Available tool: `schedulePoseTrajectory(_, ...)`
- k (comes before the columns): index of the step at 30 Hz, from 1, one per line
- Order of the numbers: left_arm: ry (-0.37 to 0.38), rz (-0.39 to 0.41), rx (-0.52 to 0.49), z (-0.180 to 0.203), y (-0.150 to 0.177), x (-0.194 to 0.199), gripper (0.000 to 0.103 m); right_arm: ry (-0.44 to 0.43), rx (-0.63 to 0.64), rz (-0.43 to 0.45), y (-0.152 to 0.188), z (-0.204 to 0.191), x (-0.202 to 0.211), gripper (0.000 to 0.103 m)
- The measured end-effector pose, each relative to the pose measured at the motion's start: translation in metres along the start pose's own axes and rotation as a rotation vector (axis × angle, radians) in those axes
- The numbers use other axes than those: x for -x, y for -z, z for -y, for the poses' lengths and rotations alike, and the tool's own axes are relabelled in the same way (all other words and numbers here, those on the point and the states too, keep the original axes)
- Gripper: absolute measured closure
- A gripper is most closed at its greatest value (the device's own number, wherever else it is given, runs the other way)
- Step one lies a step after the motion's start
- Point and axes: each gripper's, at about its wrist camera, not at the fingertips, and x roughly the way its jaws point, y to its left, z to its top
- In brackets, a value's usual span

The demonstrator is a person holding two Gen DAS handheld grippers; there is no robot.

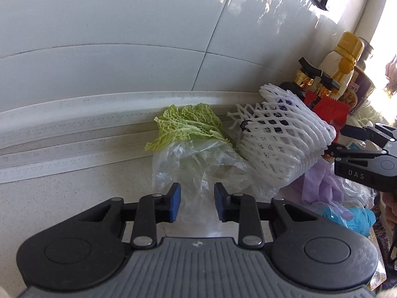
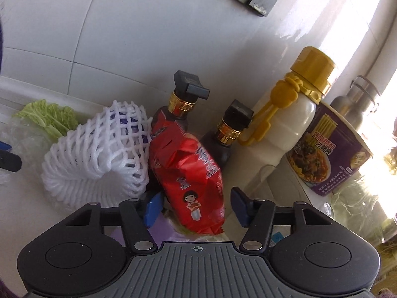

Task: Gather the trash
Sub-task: 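Grasp the clear plastic bag with the left tool while the right tool grasps the red snack bag, then carry the plastic bag and red snack bag with both tools over the bin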

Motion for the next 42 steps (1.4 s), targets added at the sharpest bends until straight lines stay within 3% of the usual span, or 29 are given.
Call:
schedulePoseTrajectory(2, -0.015, -0.004, -0.005, 0.000, 0.000, -0.001, 0.094, 0.002, -0.002, 0.000, -0.001, 0.000, -0.002, 0.060)
schedulePoseTrajectory(8, -0.018, 0.003, -0.066, 0.005, 0.000, 0.005, 0.102, 0.000, -0.013, 0.004, 0.001, 0.000, 0.004, 0.076)
schedulePoseTrajectory(20, 0.062, 0.032, -0.155, 0.023, -0.005, 0.043, 0.103, 0.009, -0.080, 0.041, -0.004, 0.013, 0.043, 0.078)
schedulePoseTrajectory(30, 0.102, 0.087, -0.168, 0.033, -0.022, 0.085, 0.103, 0.013, -0.107, 0.083, -0.021, 0.014, 0.090, 0.078)
schedulePoseTrajectory(37, 0.109, 0.125, -0.165, 0.034, -0.035, 0.120, 0.103, 0.004, -0.112, 0.102, -0.032, 0.005, 0.124, 0.078)
schedulePoseTrajectory(42, 0.077, 0.088, -0.186, 0.036, -0.038, 0.135, 0.103, -0.002, -0.108, 0.110, -0.036, -0.005, 0.148, 0.078)
